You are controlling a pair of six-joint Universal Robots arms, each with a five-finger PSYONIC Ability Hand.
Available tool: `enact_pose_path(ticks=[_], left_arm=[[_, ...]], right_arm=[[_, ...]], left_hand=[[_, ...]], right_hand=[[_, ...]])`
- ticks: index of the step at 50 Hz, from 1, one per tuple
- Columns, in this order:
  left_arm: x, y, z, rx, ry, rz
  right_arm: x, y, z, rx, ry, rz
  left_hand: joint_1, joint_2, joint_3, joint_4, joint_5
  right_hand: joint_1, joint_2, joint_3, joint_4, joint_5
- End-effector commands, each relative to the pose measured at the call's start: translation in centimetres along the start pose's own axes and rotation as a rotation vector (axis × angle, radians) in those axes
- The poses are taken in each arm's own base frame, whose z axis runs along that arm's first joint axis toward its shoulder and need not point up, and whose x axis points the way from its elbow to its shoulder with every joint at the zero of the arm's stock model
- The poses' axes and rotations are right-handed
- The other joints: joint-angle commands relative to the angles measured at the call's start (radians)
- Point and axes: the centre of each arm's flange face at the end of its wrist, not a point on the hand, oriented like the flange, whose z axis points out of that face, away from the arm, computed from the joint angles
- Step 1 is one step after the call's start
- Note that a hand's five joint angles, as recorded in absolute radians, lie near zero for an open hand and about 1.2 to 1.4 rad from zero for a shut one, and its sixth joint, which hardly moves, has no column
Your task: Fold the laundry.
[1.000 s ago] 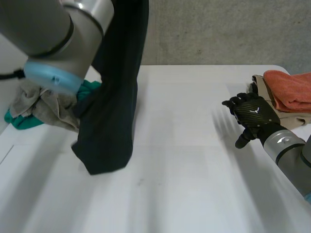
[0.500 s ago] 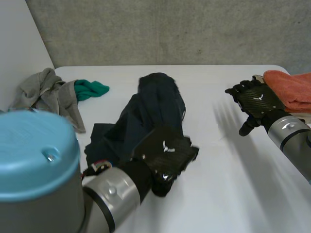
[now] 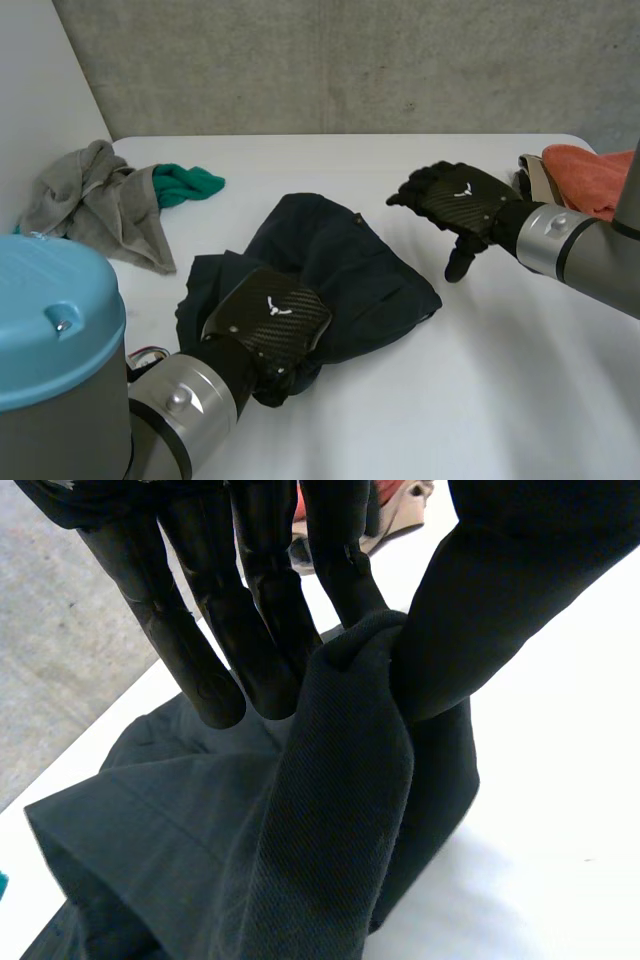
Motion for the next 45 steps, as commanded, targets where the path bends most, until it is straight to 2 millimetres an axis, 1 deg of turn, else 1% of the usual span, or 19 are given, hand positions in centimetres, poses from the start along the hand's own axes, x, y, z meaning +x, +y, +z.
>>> enact_pose_path(ticks=[1,5,9,12,17,19,20,23,25,27,31,33,35,37,39,40,43,44,45], left_arm=[[-0.9,0.3,0.9,-0.003,-0.044,-0.009],[-1.3,0.1,1.1,0.008,-0.058,-0.015],[-1.6,-0.2,1.1,0.018,-0.068,-0.021],[-1.8,-0.4,1.1,0.024,-0.073,-0.022],[-2.0,-0.4,1.2,0.025,-0.080,-0.025],[-2.1,-0.5,1.2,0.028,-0.084,-0.026],[-2.3,-0.5,1.3,0.030,-0.089,-0.028],[-2.6,-0.6,1.5,0.036,-0.101,-0.028],[-3.0,-0.6,1.7,0.043,-0.116,-0.032],[-3.4,-0.7,1.9,0.049,-0.125,-0.035],[-4.2,-0.8,2.3,0.063,-0.153,-0.042],[-4.9,-0.9,2.6,0.068,-0.173,-0.045],[-5.3,-0.9,2.7,0.066,-0.180,-0.048],[-5.7,-1.1,2.8,0.074,-0.181,-0.051],[-5.9,-1.2,2.9,0.080,-0.176,-0.056],[-6.0,-1.5,2.9,0.089,-0.168,-0.058],[-6.0,-1.8,2.9,0.095,-0.144,-0.057],[-5.8,-1.9,2.8,0.094,-0.127,-0.050],[-5.8,-1.9,2.8,0.090,-0.119,-0.050]], right_arm=[[-0.9,1.4,-1.7,-0.109,0.016,0.154],[-1.8,2.1,-2.3,-0.136,0.007,0.239],[-2.7,2.8,-1.7,-0.127,-0.006,0.293],[-4.1,4.0,0.0,-0.115,-0.026,0.322],[-4.8,5.0,2.1,-0.090,0.001,0.359],[-5.3,5.5,3.0,-0.093,0.022,0.378],[-5.5,5.8,3.4,-0.100,0.034,0.382],[-5.8,5.9,3.5,-0.110,0.042,0.381],[-5.7,5.8,3.3,-0.112,0.048,0.378],[-5.6,5.5,3.0,-0.112,0.051,0.371],[-4.3,3.5,0.7,-0.097,0.087,0.292],[-2.8,1.4,-1.5,-0.081,0.132,0.165],[-2.2,0.0,-3.3,-0.085,0.150,0.078],[-1.9,-1.7,-6.0,-0.117,0.159,-0.028],[-2.3,-2.6,-7.9,-0.169,0.143,-0.074],[-3.1,-3.2,-9.9,-0.239,0.100,-0.102],[-4.7,-3.4,-12.4,-0.352,-0.008,-0.106],[-5.9,-3.5,-13.6,-0.400,-0.094,-0.107],[-6.3,-3.5,-13.9,-0.403,-0.126,-0.115]], left_hand=[[0.230,0.193,0.198,0.198,0.245],[0.230,0.193,0.198,0.198,0.245],[0.230,0.193,0.198,0.198,0.245],[0.230,0.193,0.198,0.198,0.245],[0.230,0.193,0.198,0.198,0.245],[0.230,0.193,0.198,0.198,0.245],[0.230,0.193,0.198,0.198,0.245],[0.230,0.193,0.198,0.198,0.245],[0.230,0.193,0.198,0.198,0.245],[0.230,0.193,0.198,0.198,0.245],[0.230,0.193,0.198,0.198,0.245],[0.230,0.193,0.198,0.198,0.245],[0.230,0.193,0.198,0.198,0.245],[0.230,0.193,0.198,0.198,0.245],[0.230,0.193,0.198,0.198,0.245],[0.230,0.193,0.198,0.198,0.245],[0.230,0.193,0.198,0.198,0.245],[0.230,0.193,0.198,0.198,0.245],[0.230,0.193,0.198,0.198,0.245]], right_hand=[[0.002,0.019,0.021,0.017,0.008],[0.084,0.101,0.103,0.099,0.090],[0.134,0.151,0.153,0.149,0.140],[0.328,0.344,0.346,0.342,0.333],[0.392,0.409,0.411,0.407,0.398],[0.492,0.509,0.511,0.507,0.498],[0.620,0.637,0.639,0.635,0.626],[0.900,0.916,0.918,0.914,0.905],[1.173,1.190,1.191,1.187,1.179],[1.174,1.191,1.193,1.189,1.180],[1.174,1.191,1.193,1.189,1.180],[1.174,1.191,1.193,1.189,1.180],[1.174,1.191,1.193,1.189,1.180],[1.174,1.191,1.193,1.189,1.180],[1.174,1.191,1.193,1.189,1.180],[1.174,1.191,1.193,1.189,1.180],[1.174,1.191,1.193,1.189,1.180],[1.174,1.191,1.193,1.189,1.180],[1.174,1.191,1.193,1.189,1.180]])
